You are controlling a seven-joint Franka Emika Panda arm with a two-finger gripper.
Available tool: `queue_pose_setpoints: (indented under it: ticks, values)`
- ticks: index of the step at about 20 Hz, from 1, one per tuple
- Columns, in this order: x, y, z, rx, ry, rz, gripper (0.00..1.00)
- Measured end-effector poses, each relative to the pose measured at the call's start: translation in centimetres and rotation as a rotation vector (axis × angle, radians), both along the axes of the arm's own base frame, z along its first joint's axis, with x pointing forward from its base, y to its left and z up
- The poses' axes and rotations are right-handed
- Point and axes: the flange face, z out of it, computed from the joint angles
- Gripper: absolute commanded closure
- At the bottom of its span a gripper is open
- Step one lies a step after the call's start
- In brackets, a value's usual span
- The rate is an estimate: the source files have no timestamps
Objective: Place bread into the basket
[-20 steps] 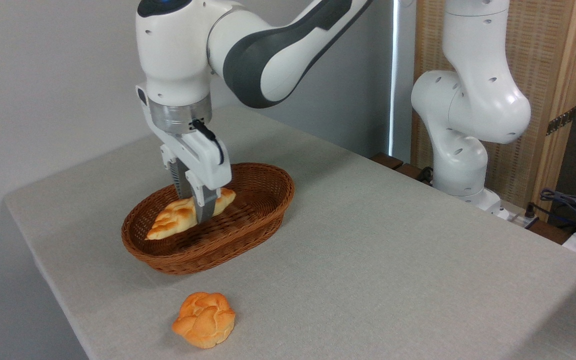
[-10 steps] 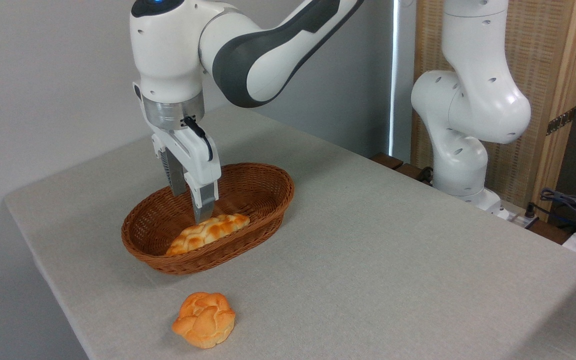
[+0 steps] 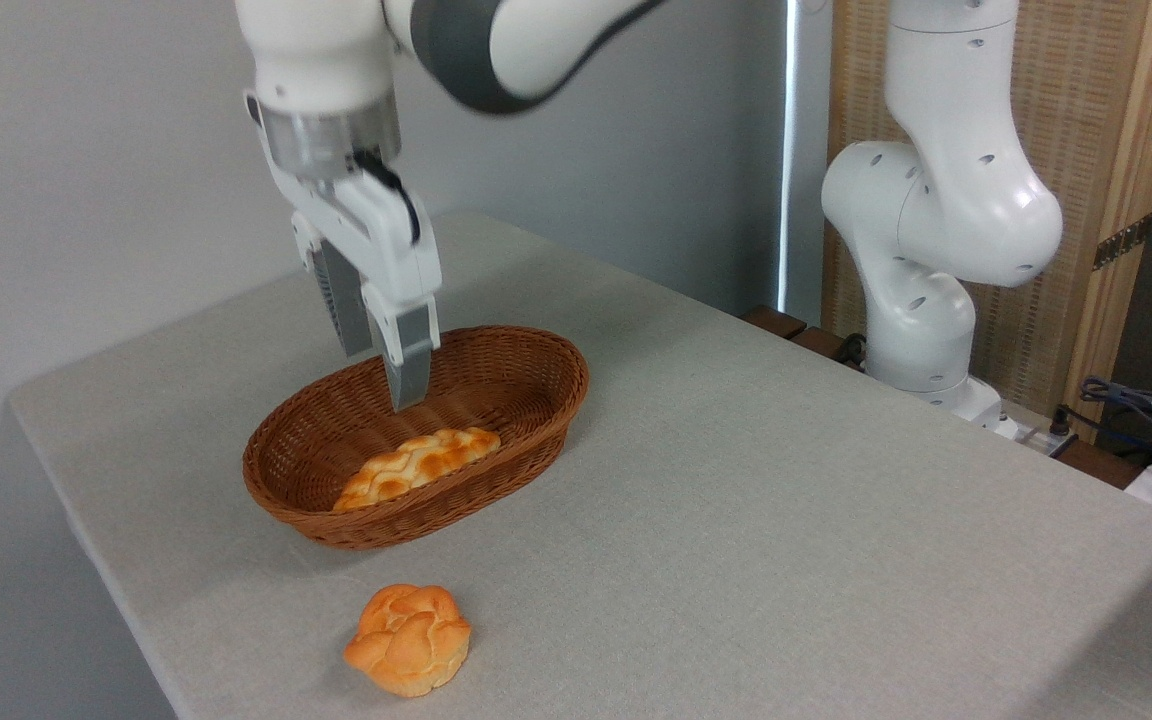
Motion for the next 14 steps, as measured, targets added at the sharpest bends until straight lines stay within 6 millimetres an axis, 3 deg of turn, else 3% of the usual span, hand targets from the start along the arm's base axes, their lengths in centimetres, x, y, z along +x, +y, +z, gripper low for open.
queue_pose_setpoints:
  ticks: [2, 8, 11, 14]
  values:
    - [0.0, 0.8, 1.3, 0.045, 0.004, -0.006, 0.0]
    - [0.3, 6.2, 4.9, 0.079, 0.013, 0.062, 0.0]
    - [0.2, 6.5, 6.4, 0.077, -0.009, 0.067, 0.0]
    - [0.1, 6.3, 6.3, 0.077, -0.007, 0.064, 0.0]
